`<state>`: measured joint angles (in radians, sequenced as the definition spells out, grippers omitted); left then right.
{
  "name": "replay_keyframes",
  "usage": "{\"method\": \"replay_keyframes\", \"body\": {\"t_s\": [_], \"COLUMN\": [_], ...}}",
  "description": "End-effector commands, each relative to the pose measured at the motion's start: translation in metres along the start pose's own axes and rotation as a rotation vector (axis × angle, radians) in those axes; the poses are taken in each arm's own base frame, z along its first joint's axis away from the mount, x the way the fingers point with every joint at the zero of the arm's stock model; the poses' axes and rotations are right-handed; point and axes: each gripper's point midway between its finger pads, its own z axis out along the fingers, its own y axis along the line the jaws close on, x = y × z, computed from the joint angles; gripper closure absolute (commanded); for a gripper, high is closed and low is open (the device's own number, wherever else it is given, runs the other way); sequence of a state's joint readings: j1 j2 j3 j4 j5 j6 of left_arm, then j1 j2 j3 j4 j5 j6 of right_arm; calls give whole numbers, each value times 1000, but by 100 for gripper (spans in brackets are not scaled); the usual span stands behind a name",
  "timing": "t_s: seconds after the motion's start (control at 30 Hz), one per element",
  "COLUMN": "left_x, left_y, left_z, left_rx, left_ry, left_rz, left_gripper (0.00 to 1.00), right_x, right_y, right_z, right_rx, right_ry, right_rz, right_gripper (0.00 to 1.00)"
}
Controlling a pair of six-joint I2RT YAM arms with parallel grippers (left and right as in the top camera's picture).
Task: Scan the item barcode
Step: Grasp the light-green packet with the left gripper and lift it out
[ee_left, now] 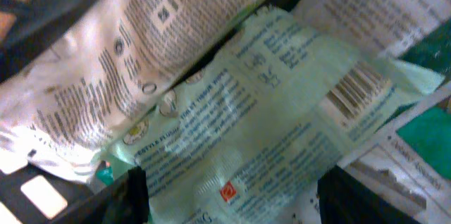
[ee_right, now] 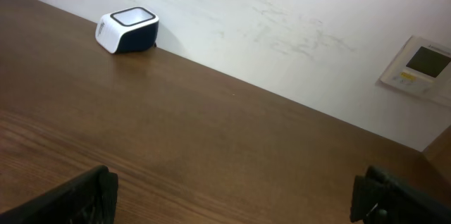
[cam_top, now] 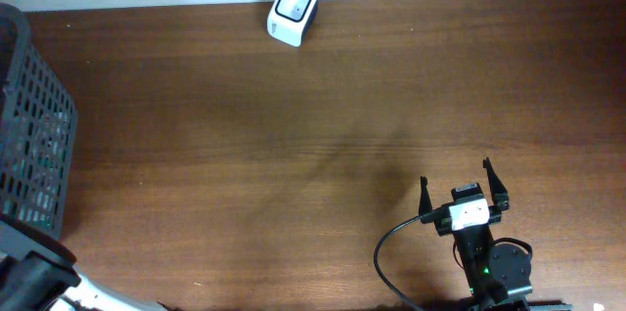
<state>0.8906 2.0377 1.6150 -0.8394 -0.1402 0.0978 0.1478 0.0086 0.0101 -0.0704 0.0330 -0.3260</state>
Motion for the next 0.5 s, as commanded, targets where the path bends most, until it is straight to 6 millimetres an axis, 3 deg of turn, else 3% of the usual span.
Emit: {"method": "replay_keyframes", "body": {"t_s": [0.0,0.1,0.17,0.23,0.27,0.4,0.47], "left_x": [3,10,20,25,24,9,-4], "left_y": [-2,-5,-9,-10,-10,-13,-18], "left_z": [10,24,39,44,43,28,11], "left_rx": [10,13,22,24,25,55,101], "left_ry": [12,47,94,115,111,61,12], "left_rz": [13,17,24,26,26,18,13], "left_gripper": [37,37,46,82,93,100,100], "right_x": [3,3,3,3,3,3,3], "right_y": [3,3,3,3,3,3,3], "right_z": [0,0,0,0,0,0,0], "right_rx": [-11,-11,-11,-11,-11,-11,-11], "right_ry": [7,7,7,7,7,7,7], "right_rz": [-3,-4,-3,-3,-3,-3,-4], "right_gripper": [1,1,1,1,1,1,1]}}
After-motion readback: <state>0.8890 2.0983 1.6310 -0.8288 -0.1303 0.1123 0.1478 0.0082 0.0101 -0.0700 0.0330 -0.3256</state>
